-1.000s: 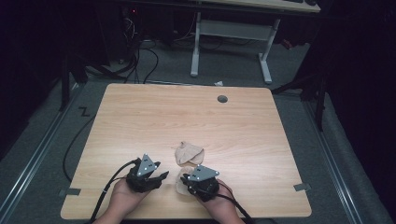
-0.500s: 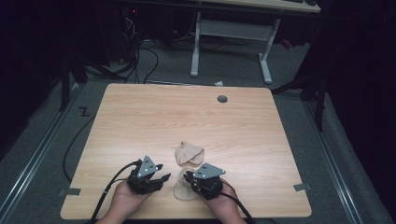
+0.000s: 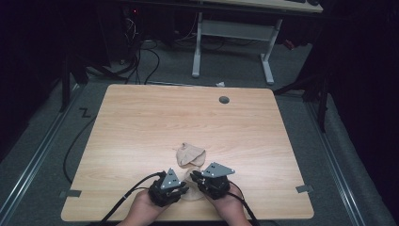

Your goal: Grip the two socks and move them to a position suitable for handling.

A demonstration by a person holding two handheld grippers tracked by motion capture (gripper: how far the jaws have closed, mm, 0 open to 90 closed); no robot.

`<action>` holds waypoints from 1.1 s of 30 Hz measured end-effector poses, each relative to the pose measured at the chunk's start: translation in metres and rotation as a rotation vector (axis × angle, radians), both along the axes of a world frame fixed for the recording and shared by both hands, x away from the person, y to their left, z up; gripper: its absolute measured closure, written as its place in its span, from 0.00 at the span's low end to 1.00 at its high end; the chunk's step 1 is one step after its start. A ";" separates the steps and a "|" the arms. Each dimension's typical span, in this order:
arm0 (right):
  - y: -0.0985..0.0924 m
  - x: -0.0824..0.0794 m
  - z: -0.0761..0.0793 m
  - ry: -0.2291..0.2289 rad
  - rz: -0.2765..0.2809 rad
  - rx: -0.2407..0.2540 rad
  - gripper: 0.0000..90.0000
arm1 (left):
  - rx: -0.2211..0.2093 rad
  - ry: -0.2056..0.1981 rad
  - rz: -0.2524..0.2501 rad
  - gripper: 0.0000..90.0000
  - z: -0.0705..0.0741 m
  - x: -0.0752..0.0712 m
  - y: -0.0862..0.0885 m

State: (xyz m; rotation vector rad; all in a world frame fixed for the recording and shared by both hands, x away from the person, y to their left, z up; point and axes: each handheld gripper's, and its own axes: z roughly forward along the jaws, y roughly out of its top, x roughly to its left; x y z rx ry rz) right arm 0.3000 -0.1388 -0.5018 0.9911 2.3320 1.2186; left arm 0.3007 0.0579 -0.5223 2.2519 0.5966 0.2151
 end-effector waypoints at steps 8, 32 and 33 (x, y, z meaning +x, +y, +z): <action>-0.012 -0.005 0.002 -0.014 -0.034 -0.008 0.91 | 0.034 -0.009 0.004 0.87 -0.002 0.000 0.001; -0.065 -0.003 -0.017 0.086 -0.128 -0.131 0.91 | 0.060 -0.033 0.037 0.79 0.002 0.005 -0.008; -0.062 -0.004 -0.019 0.090 -0.116 -0.141 0.91 | 0.060 -0.027 0.043 0.80 0.002 0.007 -0.005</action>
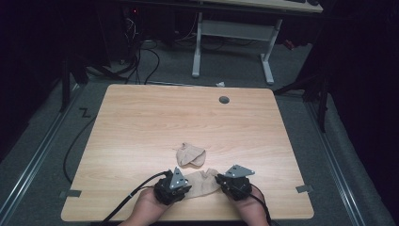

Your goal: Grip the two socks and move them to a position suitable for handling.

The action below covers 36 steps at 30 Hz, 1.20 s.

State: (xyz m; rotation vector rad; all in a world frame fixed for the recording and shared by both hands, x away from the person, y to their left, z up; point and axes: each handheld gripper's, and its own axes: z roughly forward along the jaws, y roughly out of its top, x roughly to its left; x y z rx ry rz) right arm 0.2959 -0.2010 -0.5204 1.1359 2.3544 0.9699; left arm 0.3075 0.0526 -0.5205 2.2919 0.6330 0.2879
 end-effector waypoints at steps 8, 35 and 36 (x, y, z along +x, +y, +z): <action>0.031 -0.012 -0.004 0.017 0.122 -0.005 0.90 | 0.030 0.018 0.025 0.80 0.000 0.000 0.031; 0.025 0.022 0.020 -0.082 0.021 0.051 0.87 | -0.115 -0.071 0.212 0.60 0.019 0.030 0.095; 0.026 0.027 0.021 -0.085 0.014 0.050 0.88 | -0.115 -0.068 0.226 0.59 0.018 0.032 0.098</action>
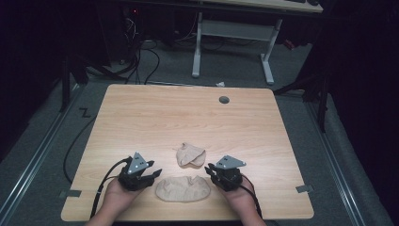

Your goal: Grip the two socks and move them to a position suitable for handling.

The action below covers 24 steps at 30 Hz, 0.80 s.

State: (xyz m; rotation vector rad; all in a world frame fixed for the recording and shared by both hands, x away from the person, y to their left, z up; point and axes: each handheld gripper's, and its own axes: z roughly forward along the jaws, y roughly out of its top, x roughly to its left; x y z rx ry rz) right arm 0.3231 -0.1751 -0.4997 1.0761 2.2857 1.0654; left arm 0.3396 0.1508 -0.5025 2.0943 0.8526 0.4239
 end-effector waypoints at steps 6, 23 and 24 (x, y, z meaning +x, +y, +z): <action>0.011 0.029 0.000 0.013 -0.007 -0.028 1.00 | -0.039 0.031 0.050 0.56 -0.004 0.007 0.015; 0.054 0.032 -0.019 0.063 0.136 -0.143 0.98 | -0.068 0.058 0.045 0.56 -0.007 0.013 0.008; 0.054 0.030 -0.018 0.059 0.136 -0.123 0.97 | -0.064 0.053 0.043 0.56 -0.006 0.013 0.007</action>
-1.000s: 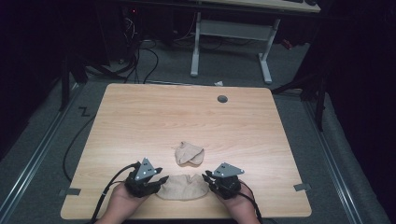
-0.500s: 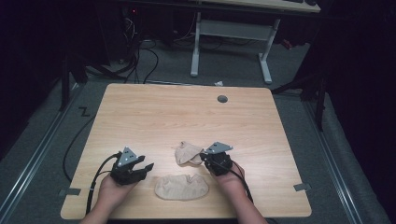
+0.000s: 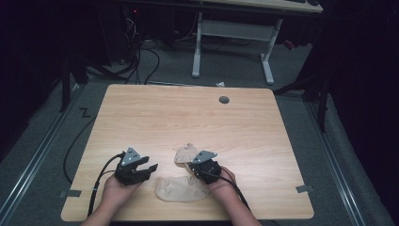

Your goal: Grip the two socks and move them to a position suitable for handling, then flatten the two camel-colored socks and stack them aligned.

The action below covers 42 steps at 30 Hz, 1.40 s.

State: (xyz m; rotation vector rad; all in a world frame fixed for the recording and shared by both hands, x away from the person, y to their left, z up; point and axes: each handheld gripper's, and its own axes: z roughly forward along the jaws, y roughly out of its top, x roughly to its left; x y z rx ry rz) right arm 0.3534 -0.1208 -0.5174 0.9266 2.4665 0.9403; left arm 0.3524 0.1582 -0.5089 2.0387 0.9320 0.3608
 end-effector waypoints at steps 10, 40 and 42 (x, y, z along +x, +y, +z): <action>-0.001 -0.002 0.014 -0.034 -0.030 0.072 0.83 | -0.003 0.002 0.016 0.55 -0.002 0.002 0.003; 0.050 0.040 0.010 -0.018 -0.003 -0.087 0.93 | -0.004 -0.017 0.017 0.55 0.004 -0.005 0.004; 0.048 0.038 0.015 -0.020 -0.009 -0.076 0.94 | -0.018 -0.017 0.017 0.55 0.005 -0.006 0.004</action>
